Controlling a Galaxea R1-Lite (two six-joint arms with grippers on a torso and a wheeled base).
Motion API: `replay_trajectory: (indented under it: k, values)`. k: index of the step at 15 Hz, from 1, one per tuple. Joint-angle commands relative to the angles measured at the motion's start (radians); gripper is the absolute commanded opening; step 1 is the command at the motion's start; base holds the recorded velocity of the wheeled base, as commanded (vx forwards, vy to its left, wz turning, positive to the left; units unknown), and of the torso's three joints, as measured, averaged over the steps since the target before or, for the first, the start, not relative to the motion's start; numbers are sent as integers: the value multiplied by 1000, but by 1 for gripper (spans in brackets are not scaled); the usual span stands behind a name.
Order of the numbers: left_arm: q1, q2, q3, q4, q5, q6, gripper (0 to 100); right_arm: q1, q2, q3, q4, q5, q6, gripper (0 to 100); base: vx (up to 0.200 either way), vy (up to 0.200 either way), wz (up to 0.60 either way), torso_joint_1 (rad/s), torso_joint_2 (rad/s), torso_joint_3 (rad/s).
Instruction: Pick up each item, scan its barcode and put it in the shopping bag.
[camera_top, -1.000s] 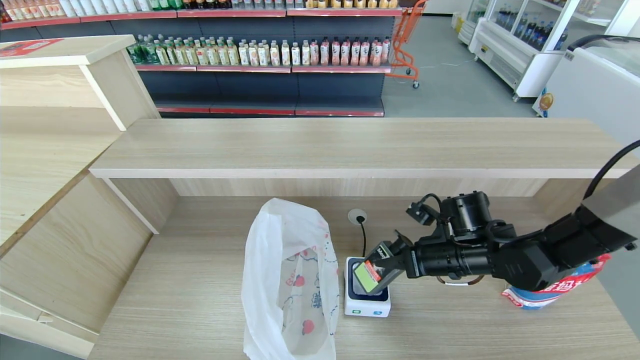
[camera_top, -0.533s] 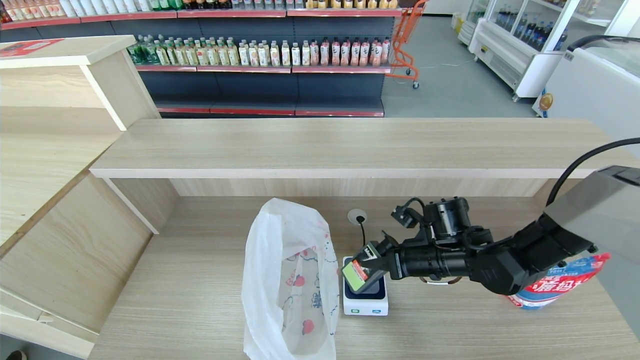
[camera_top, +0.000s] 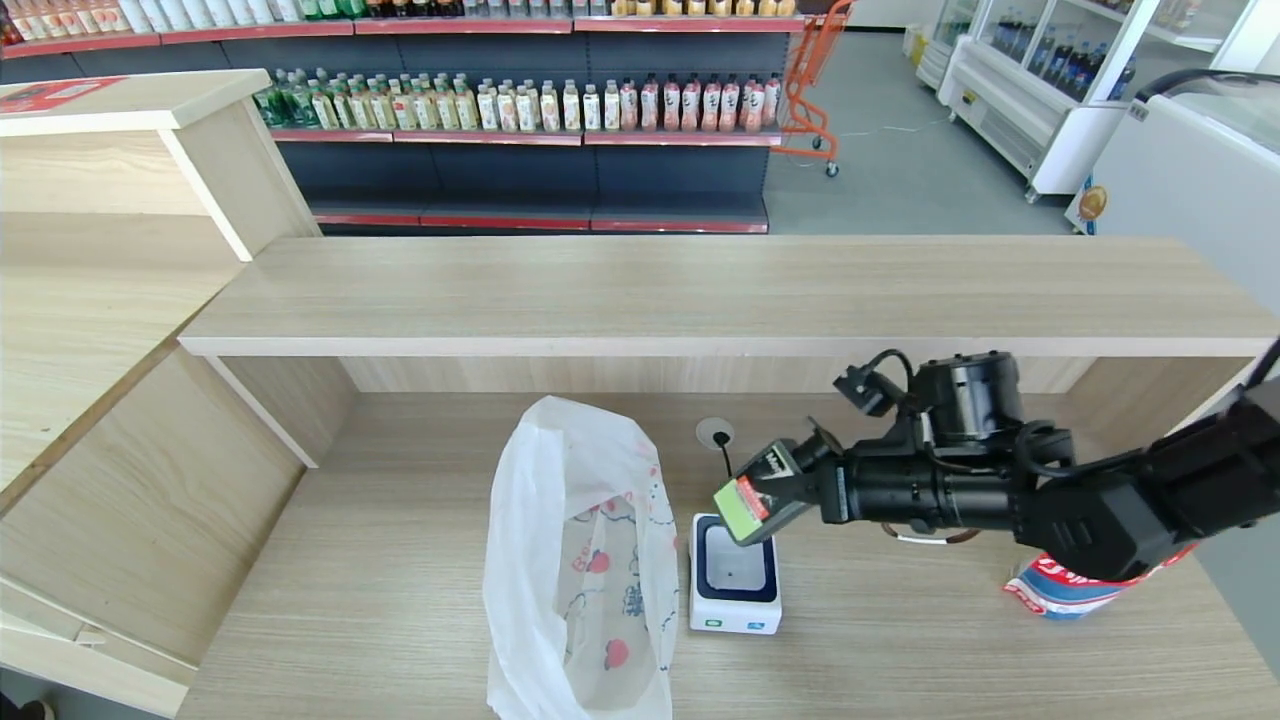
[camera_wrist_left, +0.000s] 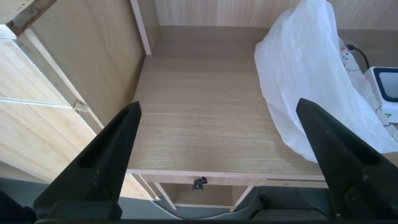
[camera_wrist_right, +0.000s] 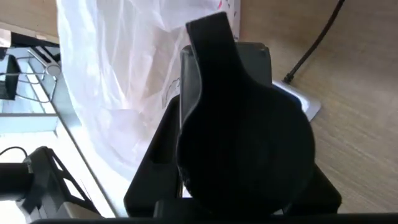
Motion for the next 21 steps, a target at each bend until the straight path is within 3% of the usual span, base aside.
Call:
replay_trajectory:
  k: [1,6,13,17,21]
  values:
    - [0,1,0,0,0,0,100,-48,-181,52,5,-2,-34,0,0,0,0,0,0,0]
    - [0,1,0,0,2,1,100,-61,-251,182,3,-2,-81,0,0,0,0,0,0,0]
    - [0,0,0,0,2,3,100,-57,-250,193,0,5,-81,0,0,0,0,0,0,0]
    - [0,1,0,0,0,1,100,-57,-242,201,3,5,-80,0,-200,0,0,8,7,1]
    - [0,1,0,0,0,1,100,-55,-239,212,3,5,-78,0,0,0,0,0,0,0]
